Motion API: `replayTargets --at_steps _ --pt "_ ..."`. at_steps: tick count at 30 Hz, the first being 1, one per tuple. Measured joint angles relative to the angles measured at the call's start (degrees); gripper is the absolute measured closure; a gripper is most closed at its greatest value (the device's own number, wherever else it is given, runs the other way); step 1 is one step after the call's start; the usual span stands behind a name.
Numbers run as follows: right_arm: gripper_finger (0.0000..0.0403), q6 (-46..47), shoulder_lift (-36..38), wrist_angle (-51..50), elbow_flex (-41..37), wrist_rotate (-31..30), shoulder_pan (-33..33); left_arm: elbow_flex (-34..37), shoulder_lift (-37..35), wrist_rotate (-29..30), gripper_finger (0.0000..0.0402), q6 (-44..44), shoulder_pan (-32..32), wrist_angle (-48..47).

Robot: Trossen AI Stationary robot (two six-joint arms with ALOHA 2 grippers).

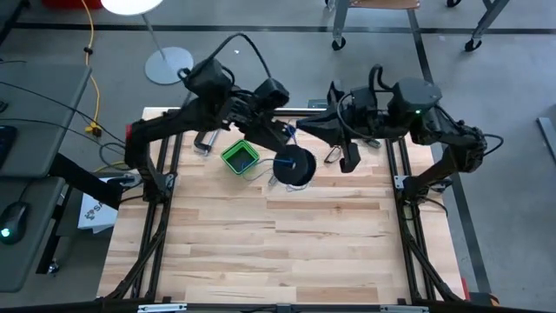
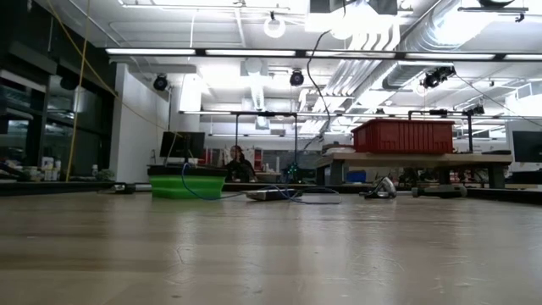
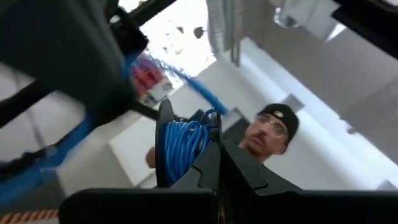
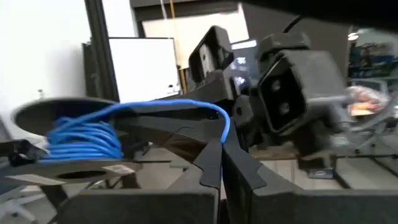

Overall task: Coil cords
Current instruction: Coil the blue wire onto the spool

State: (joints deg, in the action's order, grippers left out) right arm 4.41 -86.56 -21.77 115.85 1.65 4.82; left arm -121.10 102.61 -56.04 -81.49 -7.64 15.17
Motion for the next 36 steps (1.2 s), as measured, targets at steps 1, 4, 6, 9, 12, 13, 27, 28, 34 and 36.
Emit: replayTargets --at_steps 1,4,6,9,12,13,27,28,34,36 --pt "0.0403 0.4 -0.2 0.0 0.0 0.8 0.0 0.0 0.7 0.1 0.0401 -1.0 0.1 2.5" --pt "0.0403 1.7 -0.8 0.2 0.0 3.1 0.0 0.0 1.7 2.6 0.0401 -1.4 -0.2 8.3" --pt "0.0403 2.6 -1.2 0.2 0.0 3.5 0.0 0.0 1.8 5.0 0.0401 -0.5 -0.6 11.6" --pt "0.0403 3.3 -2.3 0.2 0.0 3.6 0.0 0.0 1.7 8.1 0.0401 2.1 -1.2 13.9" --pt "0.0403 3.3 -3.5 0.5 0.0 3.2 0.0 0.0 1.7 10.8 0.0401 4.7 -1.6 16.1" --pt "0.0403 3.1 -3.6 1.1 0.0 2.7 -0.1 0.0 1.7 11.2 0.0401 5.3 -1.8 16.2" --pt "0.0403 5.9 -3.3 5.1 0.1 5.1 -1.1 0.0 -1.7 12.0 0.0401 11.5 -5.3 20.5" --pt "0.0402 6.0 -3.3 5.2 0.1 5.1 -1.1 0.0 -2.2 11.8 0.0401 13.0 -5.7 20.2" --pt "0.0402 6.9 -3.4 5.9 0.0 4.1 -1.0 0.0 -5.6 12.5 0.0401 24.4 -8.0 16.3" --pt "0.0402 9.2 -3.4 7.2 0.0 1.7 -1.1 -0.1 -6.4 12.6 0.0401 29.6 -8.7 14.1"
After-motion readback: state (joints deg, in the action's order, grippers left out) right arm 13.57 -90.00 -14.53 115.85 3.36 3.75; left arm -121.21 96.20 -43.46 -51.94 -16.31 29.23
